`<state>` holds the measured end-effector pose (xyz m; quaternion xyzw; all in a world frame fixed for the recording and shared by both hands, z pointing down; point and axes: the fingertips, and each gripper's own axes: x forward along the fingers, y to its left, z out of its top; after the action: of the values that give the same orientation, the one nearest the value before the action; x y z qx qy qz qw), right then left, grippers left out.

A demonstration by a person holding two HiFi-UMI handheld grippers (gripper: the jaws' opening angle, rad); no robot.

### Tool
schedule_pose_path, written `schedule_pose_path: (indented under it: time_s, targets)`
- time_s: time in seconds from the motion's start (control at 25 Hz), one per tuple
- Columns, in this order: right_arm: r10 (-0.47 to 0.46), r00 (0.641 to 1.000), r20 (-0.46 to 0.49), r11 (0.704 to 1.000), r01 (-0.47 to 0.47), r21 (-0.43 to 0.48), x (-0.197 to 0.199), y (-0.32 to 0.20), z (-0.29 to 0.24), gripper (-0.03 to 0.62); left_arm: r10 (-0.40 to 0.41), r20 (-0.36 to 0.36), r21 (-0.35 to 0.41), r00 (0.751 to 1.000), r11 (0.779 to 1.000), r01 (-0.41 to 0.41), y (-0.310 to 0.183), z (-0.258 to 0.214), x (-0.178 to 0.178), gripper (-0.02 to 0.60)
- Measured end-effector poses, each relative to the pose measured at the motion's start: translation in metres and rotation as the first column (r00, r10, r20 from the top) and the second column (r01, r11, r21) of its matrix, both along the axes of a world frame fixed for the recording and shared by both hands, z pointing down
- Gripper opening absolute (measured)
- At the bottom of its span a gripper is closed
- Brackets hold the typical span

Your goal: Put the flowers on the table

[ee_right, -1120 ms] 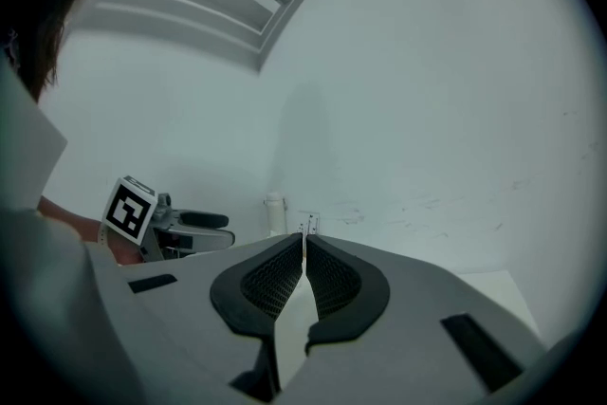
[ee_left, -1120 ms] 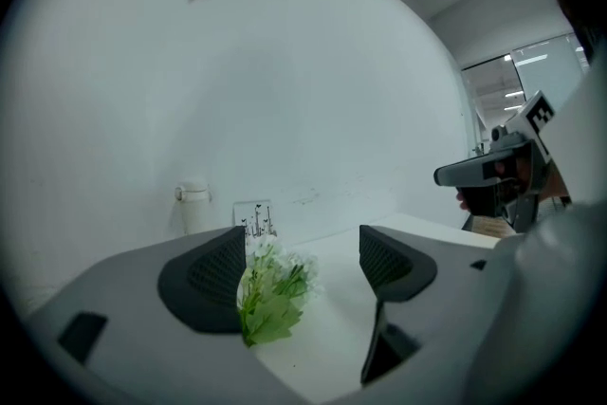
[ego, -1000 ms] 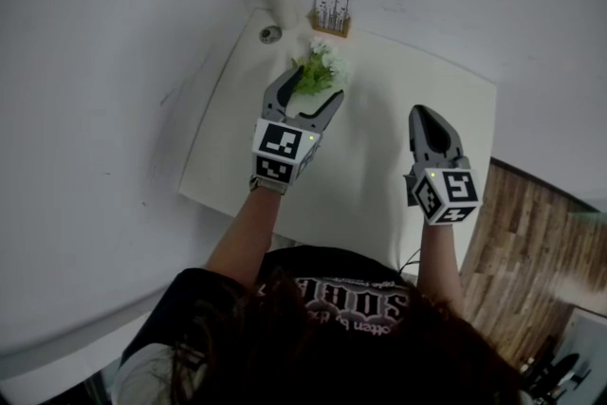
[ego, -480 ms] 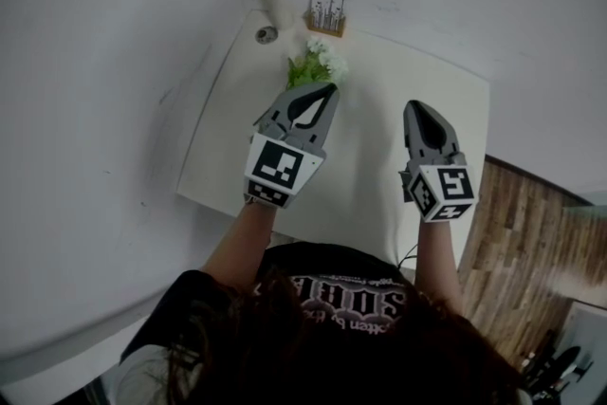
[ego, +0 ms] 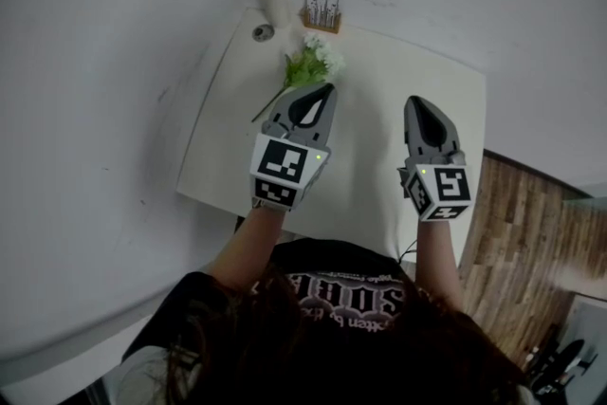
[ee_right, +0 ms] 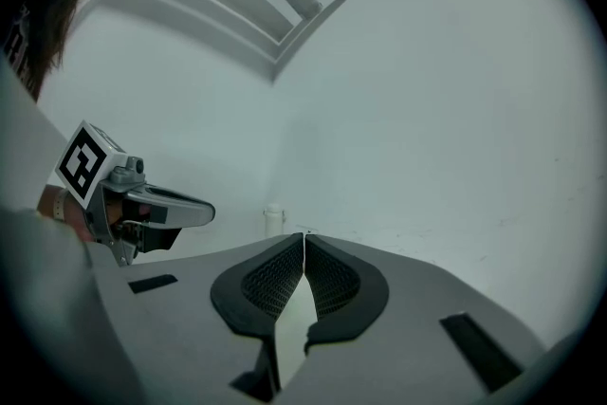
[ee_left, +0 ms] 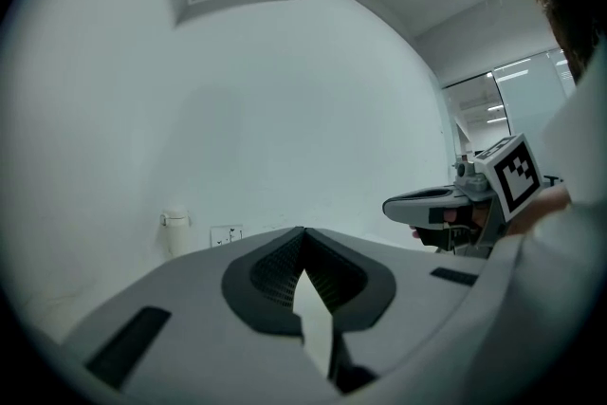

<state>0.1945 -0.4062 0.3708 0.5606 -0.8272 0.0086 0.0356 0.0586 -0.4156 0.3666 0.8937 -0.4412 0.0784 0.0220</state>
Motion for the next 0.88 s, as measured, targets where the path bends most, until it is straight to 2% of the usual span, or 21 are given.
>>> schedule_pose_path:
  time_s: [0.28,0.56,0.88]
  targets:
    - [0.028,0.999,0.024,0.999,-0.027,-0.028,0.006,0.004,0.002,0.031,-0.035,-0.010,-0.019,0.999,0.999,0.035,-0.001,0.002,-0.009,0.002]
    - [0.031,0.999,0.026,0.999,-0.031,-0.017,0.003,0.007,-0.003,0.031,-0.053,-0.011,-0.040,0.999,0.998,0.053,-0.002,0.006,-0.015,0.002]
    - [0.033,0.999,0.005,0.999,-0.033,-0.016,0.001,0.007,-0.004,0.031,-0.045,-0.017,-0.025,0.999,0.999,0.045,-0.005,0.003,-0.012,0.002]
